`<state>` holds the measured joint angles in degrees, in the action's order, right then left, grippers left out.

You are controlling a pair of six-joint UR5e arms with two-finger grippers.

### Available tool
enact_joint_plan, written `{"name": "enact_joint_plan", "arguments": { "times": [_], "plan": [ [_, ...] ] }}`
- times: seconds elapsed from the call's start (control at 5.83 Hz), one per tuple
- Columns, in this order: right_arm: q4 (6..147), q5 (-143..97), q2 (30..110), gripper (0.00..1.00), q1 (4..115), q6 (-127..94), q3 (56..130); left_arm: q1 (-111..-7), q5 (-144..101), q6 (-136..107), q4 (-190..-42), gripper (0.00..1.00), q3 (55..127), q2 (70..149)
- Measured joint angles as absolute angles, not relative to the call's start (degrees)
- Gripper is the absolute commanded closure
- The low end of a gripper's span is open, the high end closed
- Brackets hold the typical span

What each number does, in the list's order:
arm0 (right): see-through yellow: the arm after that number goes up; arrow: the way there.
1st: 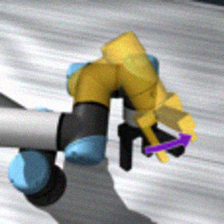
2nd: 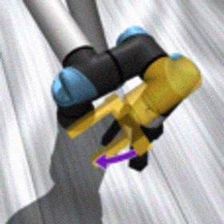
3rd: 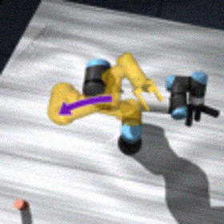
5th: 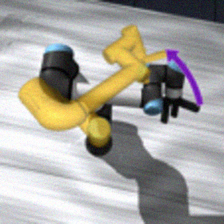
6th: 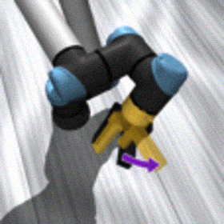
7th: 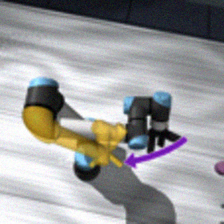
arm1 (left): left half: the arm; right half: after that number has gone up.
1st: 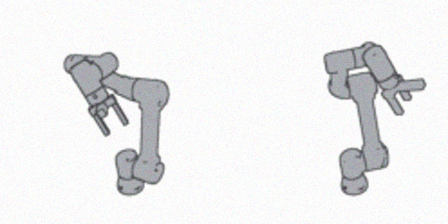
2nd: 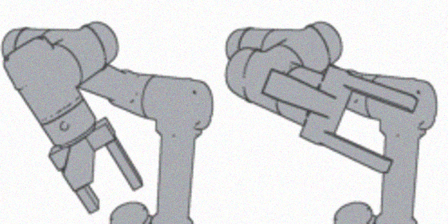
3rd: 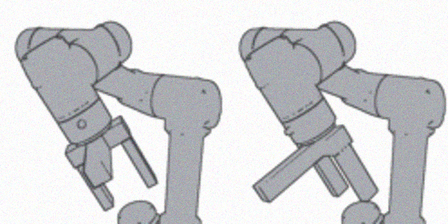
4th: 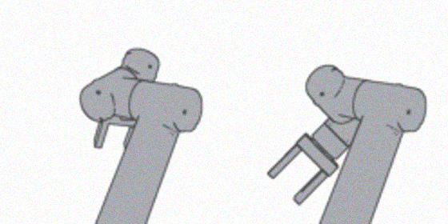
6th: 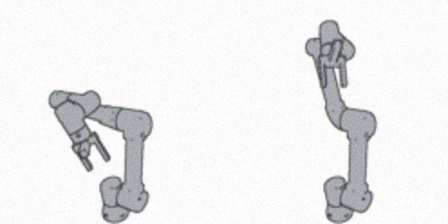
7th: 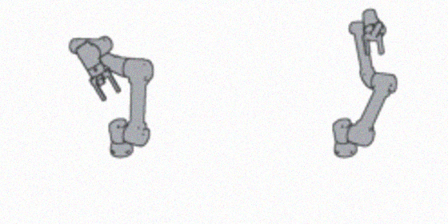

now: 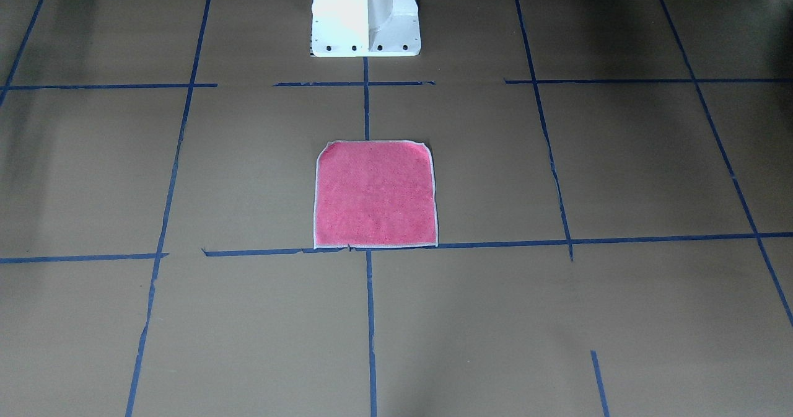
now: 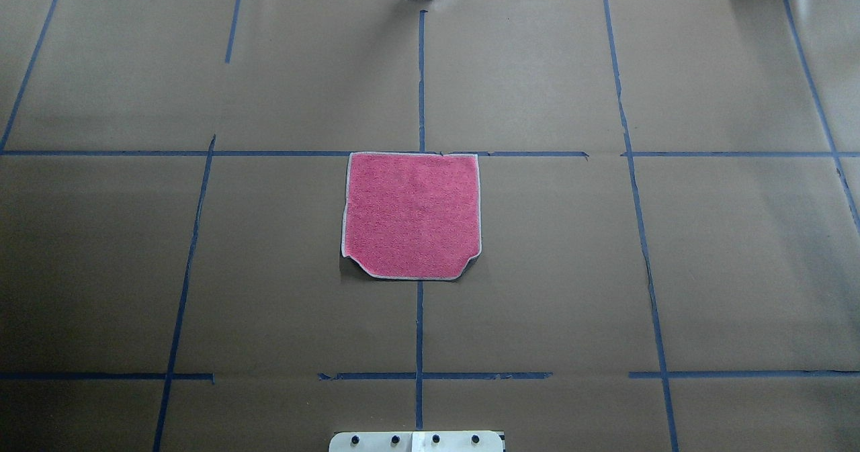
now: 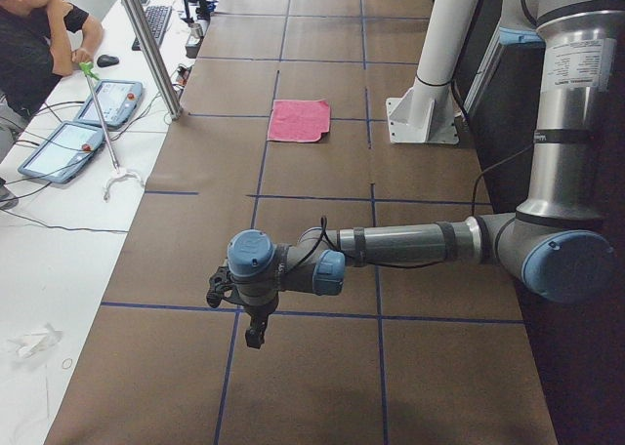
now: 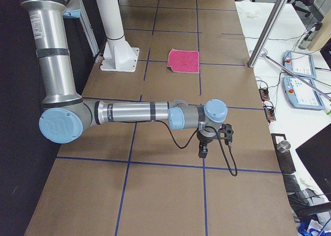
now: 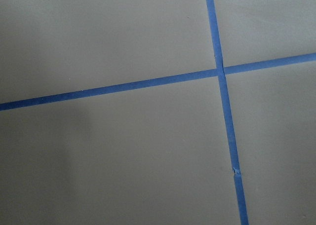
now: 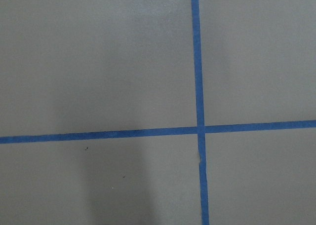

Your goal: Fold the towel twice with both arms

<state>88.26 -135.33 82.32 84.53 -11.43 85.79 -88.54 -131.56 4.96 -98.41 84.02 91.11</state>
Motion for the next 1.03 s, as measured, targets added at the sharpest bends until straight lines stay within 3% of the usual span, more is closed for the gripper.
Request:
{"name": "enact_joint_plan", "arguments": {
  "times": [0.51,1.03],
  "plan": [
    [88.6,-135.2,79.5,0.0,80.5,-15.2,86.0,-85.3,-133.0,3.2,-91.3,0.0,83.9,98.7],
    [88.2,-134.1,71.7,0.0,68.8,-32.9,88.4,-69.6,-133.4,-15.2,-91.1,0.0,84.3,109.1]
  ]
}}
